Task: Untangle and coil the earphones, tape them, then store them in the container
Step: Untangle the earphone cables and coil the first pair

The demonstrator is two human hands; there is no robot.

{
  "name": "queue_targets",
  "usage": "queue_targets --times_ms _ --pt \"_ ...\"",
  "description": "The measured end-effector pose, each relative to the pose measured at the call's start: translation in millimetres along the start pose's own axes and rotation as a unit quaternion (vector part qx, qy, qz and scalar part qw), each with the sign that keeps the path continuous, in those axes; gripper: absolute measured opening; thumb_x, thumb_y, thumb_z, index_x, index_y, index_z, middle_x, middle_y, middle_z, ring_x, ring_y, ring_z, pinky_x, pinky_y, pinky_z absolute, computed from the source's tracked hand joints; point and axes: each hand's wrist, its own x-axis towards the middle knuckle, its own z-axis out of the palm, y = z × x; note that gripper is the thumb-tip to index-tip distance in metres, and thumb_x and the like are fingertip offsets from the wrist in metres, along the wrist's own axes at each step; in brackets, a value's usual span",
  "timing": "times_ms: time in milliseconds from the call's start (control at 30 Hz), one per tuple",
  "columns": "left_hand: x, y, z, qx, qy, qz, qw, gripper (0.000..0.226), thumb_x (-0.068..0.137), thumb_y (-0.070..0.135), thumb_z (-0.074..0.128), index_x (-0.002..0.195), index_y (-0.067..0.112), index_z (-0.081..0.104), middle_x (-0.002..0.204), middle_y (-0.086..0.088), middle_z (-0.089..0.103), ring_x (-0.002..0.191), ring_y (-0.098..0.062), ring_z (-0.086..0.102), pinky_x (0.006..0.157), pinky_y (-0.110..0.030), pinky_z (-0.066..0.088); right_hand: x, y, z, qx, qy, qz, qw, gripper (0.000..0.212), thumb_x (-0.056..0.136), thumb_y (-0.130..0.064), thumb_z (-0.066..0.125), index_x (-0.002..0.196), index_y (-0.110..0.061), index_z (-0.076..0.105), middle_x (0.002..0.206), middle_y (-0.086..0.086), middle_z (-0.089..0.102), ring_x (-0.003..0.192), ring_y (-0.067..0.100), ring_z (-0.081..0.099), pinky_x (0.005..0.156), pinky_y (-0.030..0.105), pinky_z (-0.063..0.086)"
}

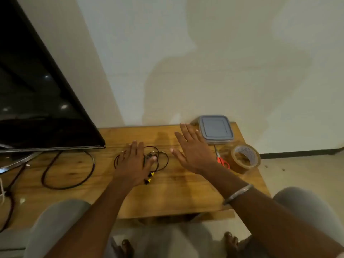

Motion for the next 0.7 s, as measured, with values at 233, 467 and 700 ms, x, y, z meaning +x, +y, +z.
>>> queue_targets --times_ms 233,467,700 --pt "10.2 7.7 9.3 0.105 -0.06 0.017 0.993 0.069 0.091 0.055 0.06 0.146 0.019 0.039 0.157 -0.007 0.029 0.144 -0.029 0.029 0.111 -0.044 0.036 1.2 9.7 21.2 -0.026 -0.044 -0.069 0.996 0.074 0.101 -0.064 0.013 0.16 -0.02 0.015 0.168 0.008 -0.008 0.154 0.025 -0.016 0.126 0.05 0.002" --pt "19.2 6.3 12.6 0.059 0.019 0.027 0.998 0.032 0.096 0.025 0.057 0.127 0.018 0.056 0.139 -0.001 0.047 0.128 -0.025 0.045 0.097 -0.038 0.048 10.8 5.2 43.9 -0.009 -0.076 -0.08 0.994 0.075 0.099 -0.066 0.012 0.158 -0.02 0.02 0.169 0.008 -0.006 0.154 0.026 -0.016 0.126 0.05 -0.001" --pt "23.3 4.9 14.3 -0.063 0.128 0.038 0.989 0.013 0.095 0.02 0.059 0.106 0.02 0.068 0.111 0.004 0.066 0.102 -0.02 0.061 0.08 -0.037 0.052 18.3 3.3 53.4 -0.015 -0.123 -0.059 0.991 0.077 0.098 -0.063 0.015 0.16 -0.018 0.008 0.168 0.009 -0.011 0.153 0.027 -0.018 0.126 0.05 -0.002"
